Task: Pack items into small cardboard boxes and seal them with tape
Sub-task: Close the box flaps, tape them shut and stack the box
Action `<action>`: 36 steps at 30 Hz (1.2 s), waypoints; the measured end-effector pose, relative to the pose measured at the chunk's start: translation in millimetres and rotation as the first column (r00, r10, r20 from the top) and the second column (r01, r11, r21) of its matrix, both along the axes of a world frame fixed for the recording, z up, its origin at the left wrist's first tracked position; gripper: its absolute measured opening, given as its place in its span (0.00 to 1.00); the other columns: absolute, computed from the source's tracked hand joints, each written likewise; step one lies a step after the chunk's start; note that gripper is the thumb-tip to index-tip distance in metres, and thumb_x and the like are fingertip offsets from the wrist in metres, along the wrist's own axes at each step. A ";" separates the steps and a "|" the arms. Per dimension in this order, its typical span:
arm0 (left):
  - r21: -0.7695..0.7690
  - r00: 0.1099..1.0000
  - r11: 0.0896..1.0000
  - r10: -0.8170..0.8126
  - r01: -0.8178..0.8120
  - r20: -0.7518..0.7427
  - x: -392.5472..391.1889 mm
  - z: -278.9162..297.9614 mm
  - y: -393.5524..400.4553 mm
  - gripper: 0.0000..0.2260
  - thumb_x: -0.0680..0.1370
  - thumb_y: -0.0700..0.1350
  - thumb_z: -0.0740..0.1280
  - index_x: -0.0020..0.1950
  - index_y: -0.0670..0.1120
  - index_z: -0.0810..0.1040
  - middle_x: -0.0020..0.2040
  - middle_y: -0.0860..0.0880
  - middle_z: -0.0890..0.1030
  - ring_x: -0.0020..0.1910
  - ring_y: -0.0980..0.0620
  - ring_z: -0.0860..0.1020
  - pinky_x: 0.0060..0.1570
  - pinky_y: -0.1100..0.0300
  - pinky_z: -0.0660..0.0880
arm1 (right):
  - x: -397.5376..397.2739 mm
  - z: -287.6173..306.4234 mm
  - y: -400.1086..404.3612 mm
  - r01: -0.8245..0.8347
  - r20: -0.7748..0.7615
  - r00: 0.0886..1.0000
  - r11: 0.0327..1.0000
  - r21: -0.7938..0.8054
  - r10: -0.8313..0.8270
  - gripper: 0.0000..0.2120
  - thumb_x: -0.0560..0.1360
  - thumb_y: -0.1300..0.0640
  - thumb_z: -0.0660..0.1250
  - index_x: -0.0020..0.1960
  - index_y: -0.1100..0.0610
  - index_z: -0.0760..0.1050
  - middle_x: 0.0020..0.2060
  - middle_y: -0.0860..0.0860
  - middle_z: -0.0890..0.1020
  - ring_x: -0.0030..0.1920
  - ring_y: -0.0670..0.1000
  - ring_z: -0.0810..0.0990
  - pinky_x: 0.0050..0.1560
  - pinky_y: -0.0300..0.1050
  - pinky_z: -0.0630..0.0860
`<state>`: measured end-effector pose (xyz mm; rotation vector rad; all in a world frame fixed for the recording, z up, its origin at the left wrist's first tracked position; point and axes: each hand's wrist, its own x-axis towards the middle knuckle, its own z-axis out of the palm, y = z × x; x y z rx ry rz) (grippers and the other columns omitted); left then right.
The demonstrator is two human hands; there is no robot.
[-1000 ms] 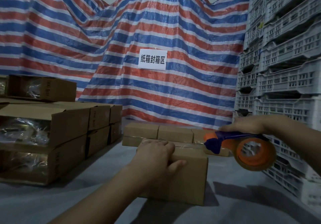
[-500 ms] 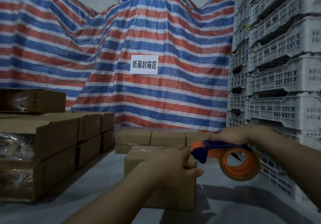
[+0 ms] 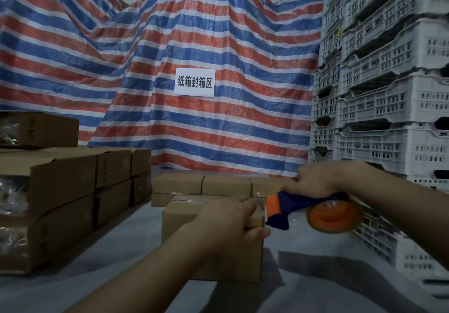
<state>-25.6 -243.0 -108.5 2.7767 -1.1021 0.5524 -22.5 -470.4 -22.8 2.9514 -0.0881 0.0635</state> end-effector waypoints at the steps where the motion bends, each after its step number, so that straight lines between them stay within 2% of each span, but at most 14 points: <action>1: 0.018 1.000 1.000 0.007 -0.007 -0.006 0.1 0.4 -0.2 0.25 0.79 0.64 0.59 0.71 0.53 0.68 0.64 0.50 0.75 0.59 0.50 0.74 0.58 0.52 0.74 | 0.2 6.4 10.5 0.010 0.014 1.000 0.996 -0.090 -0.009 0.25 0.78 0.30 0.53 0.49 0.49 0.76 0.44 0.50 0.81 0.44 0.50 0.80 0.51 0.49 0.75; 4: 0.081 1.000 0.996 0.022 -0.021 -0.022 -0.6 3.0 -2.5 0.31 0.80 0.64 0.57 0.79 0.52 0.58 0.74 0.48 0.68 0.69 0.48 0.70 0.65 0.50 0.71 | -7.8 24.1 37.4 0.045 0.029 0.999 0.948 -0.315 -0.038 0.26 0.78 0.31 0.53 0.54 0.51 0.76 0.46 0.50 0.79 0.45 0.50 0.79 0.49 0.48 0.74; 9: 0.061 0.999 0.998 0.014 -0.013 -0.030 0.2 3.9 -2.5 0.30 0.80 0.65 0.57 0.79 0.53 0.58 0.74 0.49 0.69 0.68 0.48 0.71 0.64 0.50 0.72 | -13.0 28.7 77.1 0.075 0.043 0.997 0.836 -0.544 -0.061 0.22 0.80 0.35 0.53 0.51 0.52 0.74 0.44 0.49 0.77 0.41 0.50 0.75 0.35 0.45 0.65; 11: 0.059 0.999 0.998 0.018 -0.015 -0.037 1.0 2.9 -2.0 0.30 0.79 0.65 0.57 0.79 0.54 0.58 0.74 0.49 0.68 0.69 0.48 0.70 0.64 0.50 0.71 | -14.4 22.5 85.8 0.075 0.022 0.997 0.741 -0.667 -0.080 0.17 0.79 0.38 0.57 0.46 0.51 0.72 0.45 0.50 0.77 0.42 0.51 0.75 0.38 0.45 0.69; 13: 0.046 0.999 0.999 0.020 -0.018 -0.045 1.1 1.9 -1.4 0.30 0.79 0.65 0.58 0.78 0.55 0.59 0.75 0.49 0.68 0.69 0.48 0.70 0.64 0.50 0.69 | -11.9 5.5 82.1 0.059 -0.036 0.991 0.655 -0.753 -0.131 0.14 0.78 0.41 0.62 0.46 0.51 0.71 0.46 0.51 0.77 0.44 0.52 0.76 0.47 0.47 0.74; 16: 0.050 1.000 0.998 0.024 -0.024 -0.009 1.8 -0.4 -1.3 0.29 0.79 0.65 0.58 0.77 0.55 0.60 0.73 0.49 0.70 0.67 0.47 0.71 0.62 0.51 0.70 | -12.1 -24.9 52.0 0.094 -0.018 0.990 0.738 -0.668 -0.143 0.15 0.80 0.43 0.60 0.41 0.52 0.68 0.42 0.50 0.76 0.40 0.51 0.75 0.44 0.46 0.72; 18: 0.051 1.000 0.999 0.016 -0.016 0.006 2.8 -1.4 -1.9 0.29 0.79 0.65 0.58 0.77 0.54 0.61 0.70 0.48 0.72 0.64 0.48 0.73 0.59 0.52 0.72 | -17.6 -40.1 28.6 0.087 0.126 0.992 0.797 -0.598 -0.014 0.19 0.82 0.42 0.56 0.37 0.51 0.63 0.36 0.49 0.72 0.35 0.50 0.71 0.39 0.45 0.70; 20: 0.050 1.000 0.999 0.013 -0.013 0.009 5.1 -1.4 -2.3 0.29 0.79 0.65 0.58 0.77 0.54 0.61 0.69 0.48 0.73 0.64 0.48 0.73 0.59 0.52 0.73 | -23.7 -56.8 11.8 0.090 0.298 0.951 0.847 -0.524 0.083 0.22 0.82 0.39 0.54 0.34 0.50 0.57 0.31 0.47 0.65 0.29 0.48 0.64 0.30 0.42 0.61; 21: 0.050 1.000 0.999 0.014 -0.015 0.016 6.3 -1.5 -2.1 0.29 0.79 0.65 0.58 0.77 0.54 0.61 0.69 0.48 0.73 0.64 0.48 0.73 0.59 0.52 0.73 | -25.8 -66.6 7.0 0.108 0.345 0.935 0.867 -0.487 0.077 0.23 0.82 0.37 0.53 0.34 0.49 0.57 0.30 0.46 0.65 0.28 0.47 0.63 0.28 0.42 0.58; 24: 0.053 0.999 0.998 0.014 -0.016 0.032 7.3 -2.7 -1.9 0.30 0.79 0.66 0.57 0.77 0.54 0.61 0.68 0.48 0.73 0.63 0.48 0.74 0.59 0.51 0.74 | -29.8 -97.9 0.2 0.187 0.401 0.916 0.906 -0.380 -0.021 0.26 0.81 0.33 0.50 0.34 0.50 0.62 0.29 0.46 0.70 0.27 0.46 0.66 0.29 0.42 0.64; 26: 0.048 0.999 0.999 0.008 -0.009 0.033 7.4 -3.6 -2.2 0.30 0.79 0.66 0.57 0.77 0.54 0.61 0.68 0.48 0.73 0.63 0.48 0.74 0.59 0.50 0.74 | -36.5 -112.2 -2.7 0.219 0.437 0.897 0.924 -0.313 -0.064 0.26 0.81 0.32 0.48 0.33 0.49 0.61 0.29 0.46 0.68 0.27 0.46 0.65 0.29 0.42 0.65; 30: 0.034 0.999 0.999 -0.011 0.009 0.043 8.1 -4.3 -1.2 0.29 0.79 0.66 0.58 0.76 0.54 0.62 0.69 0.49 0.72 0.64 0.49 0.73 0.60 0.51 0.73 | -51.3 -127.5 -1.3 0.249 0.434 0.893 0.937 -0.247 -0.122 0.28 0.81 0.32 0.46 0.32 0.50 0.64 0.29 0.45 0.68 0.26 0.45 0.65 0.26 0.42 0.59; 34: 0.033 0.998 0.999 -0.027 0.025 0.054 7.8 -4.0 -0.7 0.28 0.79 0.66 0.59 0.76 0.54 0.63 0.69 0.49 0.72 0.64 0.49 0.73 0.59 0.52 0.72 | -57.2 -125.4 5.2 0.237 0.343 0.927 0.943 -0.233 -0.149 0.27 0.81 0.32 0.47 0.35 0.49 0.65 0.31 0.45 0.68 0.29 0.45 0.66 0.29 0.42 0.61; 36: 0.028 0.999 0.999 -0.029 0.028 0.042 8.1 -2.9 -1.1 0.28 0.79 0.65 0.59 0.76 0.54 0.64 0.70 0.50 0.72 0.65 0.49 0.72 0.60 0.51 0.72 | -56.8 -114.4 8.4 0.208 0.305 0.944 0.940 -0.270 -0.121 0.26 0.82 0.33 0.47 0.39 0.50 0.69 0.32 0.46 0.67 0.31 0.46 0.68 0.31 0.42 0.64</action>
